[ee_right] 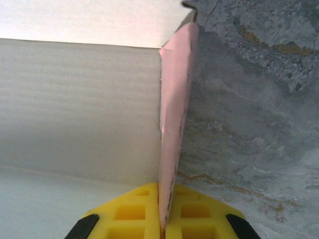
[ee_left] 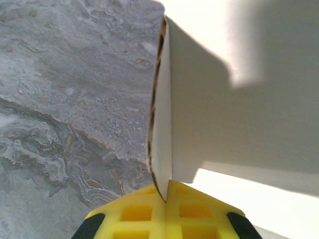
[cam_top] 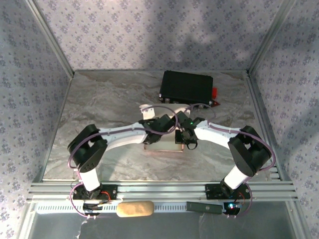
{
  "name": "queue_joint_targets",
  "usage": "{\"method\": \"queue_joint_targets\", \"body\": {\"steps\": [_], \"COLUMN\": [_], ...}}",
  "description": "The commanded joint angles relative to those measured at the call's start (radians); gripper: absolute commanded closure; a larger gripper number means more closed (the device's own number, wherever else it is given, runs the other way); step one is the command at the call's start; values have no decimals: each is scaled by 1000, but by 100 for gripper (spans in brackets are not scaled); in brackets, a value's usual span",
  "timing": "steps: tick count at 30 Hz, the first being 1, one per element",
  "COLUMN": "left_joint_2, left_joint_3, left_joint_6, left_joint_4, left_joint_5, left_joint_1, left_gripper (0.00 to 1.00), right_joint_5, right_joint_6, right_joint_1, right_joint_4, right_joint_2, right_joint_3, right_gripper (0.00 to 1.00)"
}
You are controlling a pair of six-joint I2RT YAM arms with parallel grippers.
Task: Fold the paper box
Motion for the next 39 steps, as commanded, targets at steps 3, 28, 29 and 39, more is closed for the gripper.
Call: {"method": "queue_joint_targets", "body": {"steps": [3,28,29,39], "left_joint_2": [38,-46,-52,-232], "left_joint_3": [75,-19,-29,-250], "left_joint_6": [-100,143,169,603], "left_joint_4": [-137,-11,4,253], "left_joint_5": [-71,-85,-74,296], "left_joint_1": [-57,-13,-7,165], "left_gripper": [100,100,100,100], "right_joint_5": [-16,-271,-291,-603], "right_joint_6": [-7,-365,-385,-665], "right_joint_1": [12,-340,-354,-441], "right_joint_4": [22,44,62,282], "right_joint_2": [-19,-334,-307,-149], "right_joint_3": [35,61,76,111], "right_gripper": [100,50,51,47]}}
